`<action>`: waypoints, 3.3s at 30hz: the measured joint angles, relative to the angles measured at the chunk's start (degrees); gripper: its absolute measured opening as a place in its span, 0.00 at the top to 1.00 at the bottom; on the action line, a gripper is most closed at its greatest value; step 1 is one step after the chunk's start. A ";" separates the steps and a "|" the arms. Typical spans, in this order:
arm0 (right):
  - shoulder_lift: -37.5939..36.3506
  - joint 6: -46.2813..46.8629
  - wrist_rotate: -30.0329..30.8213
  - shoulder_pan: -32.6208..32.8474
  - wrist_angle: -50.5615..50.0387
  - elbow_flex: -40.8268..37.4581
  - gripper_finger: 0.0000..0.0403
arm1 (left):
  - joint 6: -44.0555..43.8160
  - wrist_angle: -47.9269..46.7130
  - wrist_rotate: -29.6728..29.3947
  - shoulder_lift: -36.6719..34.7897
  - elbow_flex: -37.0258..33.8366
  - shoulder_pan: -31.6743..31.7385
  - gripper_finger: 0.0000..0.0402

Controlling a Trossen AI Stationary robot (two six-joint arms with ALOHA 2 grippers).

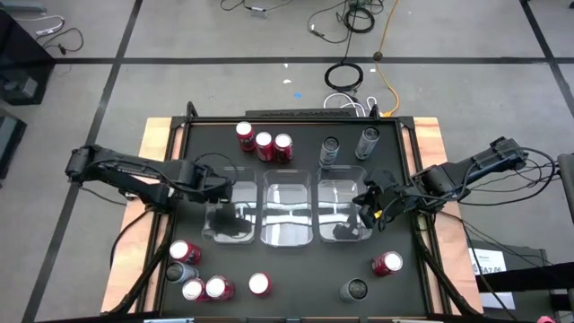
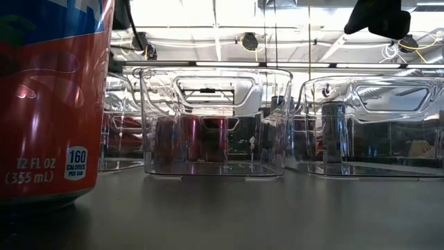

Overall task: Sort soda cans
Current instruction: Adjust the right transparent bin

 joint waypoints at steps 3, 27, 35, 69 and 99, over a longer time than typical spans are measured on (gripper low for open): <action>-0.01 2.15 0.00 0.00 0.05 0.01 0.99 | 3.71 -0.36 -0.49 -1.96 2.40 0.04 0.70; 5.02 20.28 -2.98 -9.93 -16.06 0.02 0.94 | 55.39 -0.72 -1.32 -9.17 14.08 0.07 0.70; 8.60 21.98 -4.39 -13.82 -16.86 0.02 0.73 | 57.75 -0.72 -7.20 -9.06 14.08 0.07 0.70; 11.74 25.84 -13.25 -20.28 -3.99 -16.16 0.95 | 57.20 -0.30 -8.80 -9.06 14.08 0.04 0.70; 11.74 40.35 -12.94 -14.97 -2.62 -16.18 1.00 | 58.07 2.29 -8.78 -9.06 14.08 0.04 0.70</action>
